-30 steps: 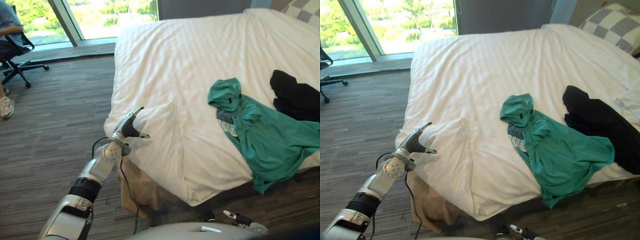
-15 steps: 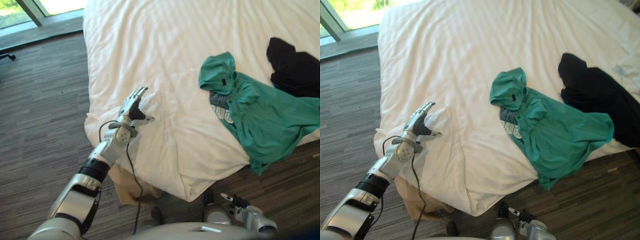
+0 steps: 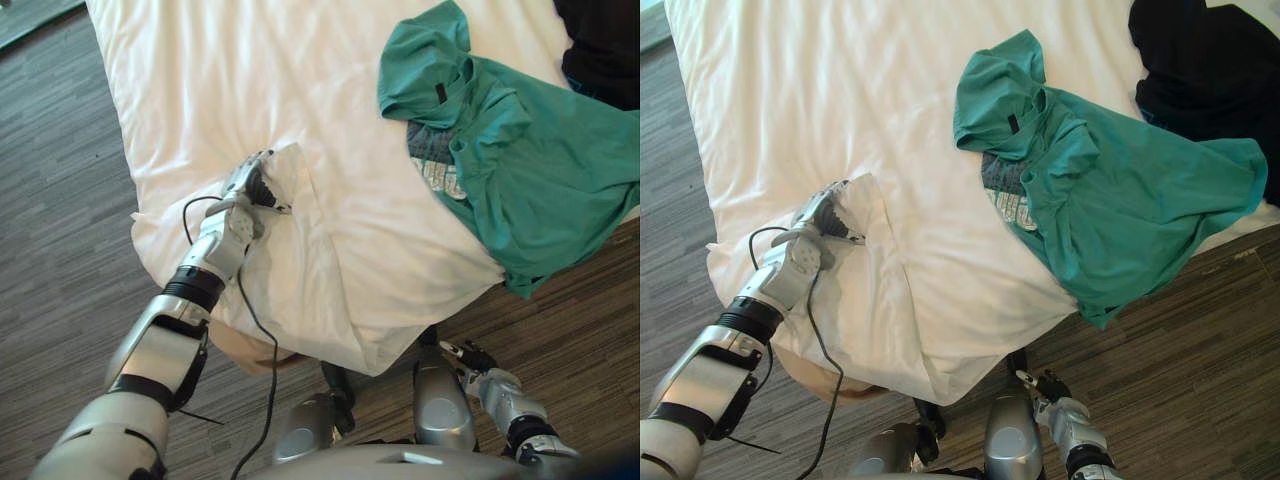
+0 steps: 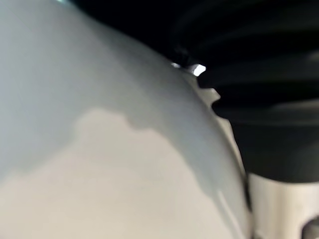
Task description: Tidy the bed and pick cloth on bed and put in laundry
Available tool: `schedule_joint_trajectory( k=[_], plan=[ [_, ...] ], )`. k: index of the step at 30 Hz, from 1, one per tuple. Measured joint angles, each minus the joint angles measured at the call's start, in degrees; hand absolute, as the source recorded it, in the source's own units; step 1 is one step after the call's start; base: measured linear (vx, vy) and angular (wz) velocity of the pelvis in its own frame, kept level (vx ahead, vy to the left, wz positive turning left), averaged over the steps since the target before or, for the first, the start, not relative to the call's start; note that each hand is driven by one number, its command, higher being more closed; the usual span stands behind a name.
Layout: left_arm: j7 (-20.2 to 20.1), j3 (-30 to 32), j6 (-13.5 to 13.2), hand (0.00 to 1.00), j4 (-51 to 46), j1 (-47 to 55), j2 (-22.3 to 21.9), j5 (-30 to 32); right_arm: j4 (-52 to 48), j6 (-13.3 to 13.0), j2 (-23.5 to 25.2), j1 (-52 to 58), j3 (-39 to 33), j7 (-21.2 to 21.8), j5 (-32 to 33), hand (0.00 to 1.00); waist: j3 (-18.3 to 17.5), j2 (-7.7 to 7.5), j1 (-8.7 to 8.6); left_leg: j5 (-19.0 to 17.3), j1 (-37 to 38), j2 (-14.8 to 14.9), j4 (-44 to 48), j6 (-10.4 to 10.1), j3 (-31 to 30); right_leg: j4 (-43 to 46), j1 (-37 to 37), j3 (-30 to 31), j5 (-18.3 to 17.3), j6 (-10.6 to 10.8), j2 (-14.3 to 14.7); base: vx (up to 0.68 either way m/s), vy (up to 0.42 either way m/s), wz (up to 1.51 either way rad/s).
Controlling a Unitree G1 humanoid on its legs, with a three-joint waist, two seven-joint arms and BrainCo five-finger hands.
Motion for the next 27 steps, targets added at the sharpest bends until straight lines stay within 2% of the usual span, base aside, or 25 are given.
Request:
schedule_joint_trajectory(
  k=[7,13,15,17,21,25,27],
  plan=[
    [-1.11,0.15,-3.1,0.0,-6.9,3.77,2.2,-9.47,-0.11,0.28,0.05,0.37,1.11,-1.26,-2.16,0.0,0.0,-0.01,-0.04,0.0,-0.06,0.05,0.15,0.0,-1.08,-0.27,0.96,-1.72,-0.21,0.32,-0.5,-0.04,-0.017,0.1],
    [-7.25,0.94,-8.71,0.0,-18.3,15.07,2.72,-16.51,0.11,0.56,0.04,0.92,1.55,-1.68,-1.87,0.0,-0.19,-0.34,1.07,0.0,1.23,0.78,0.15,0.0,-3.72,-1.29,4.94,-5.01,-0.2,0.31,-0.1,-0.03,-0.019,0.26],
    [-9.03,2.34,-9.86,0.0,-21.48,19.81,2.28,-18.3,0.11,0.77,0.03,1.44,2.27,-1.68,-1.6,0.0,-0.67,-0.98,2.39,0.0,2.11,0.75,0.06,0.0,-4.39,-2.19,6.36,-5.45,-0.19,0.32,-0.01,-0.03,-0.013,0.13],
    [-11.67,4.79,-11.15,0.0,-24.97,26.56,0.62,-20.9,0.12,1.4,0.2,3.46,2.78,-1.57,-1.43,0.0,-3.43,-1.82,3.78,0.0,2.19,0.7,-0.08,0.0,-5.2,-4.24,8.13,-6.62,-0.01,0.56,0.2,-0.02,-0.02,0.21],
    [-15.14,7.59,-11.54,0.0,-30.01,38.66,-1.86,-23.75,0.09,2.52,-0.03,7.12,2.97,-1.57,-1.41,0.0,-8.46,-3.5,6.21,0.0,3.89,0.86,-1.2,0.0,-6.59,-6.37,11.24,-8.05,0.05,0.61,0.86,0.0,-0.017,0.19],
    [-16.82,9.09,-11.51,0.0,-31.42,45.69,-3.1,-24.64,0.09,3.0,-0.08,8.53,2.95,-1.08,-1.43,0.0,-11.42,-4.06,7.46,0.0,4.35,0.7,-2.17,0.0,-7.96,-6.75,11.94,-8.85,0.06,0.66,0.87,-0.05,0.005,0.11],
    [-17.8,10.82,-11.38,0.0,-31.39,49.08,-3.84,-24.78,0.16,3.36,-0.08,10.03,2.81,-0.38,-1.47,0.0,-12.76,-4.63,8.94,0.44,4.55,0.46,-3.07,0.08,-8.5,-7.17,12.22,-9.33,0.32,1.08,0.8,-0.08,0.012,0.11]
  ],
)
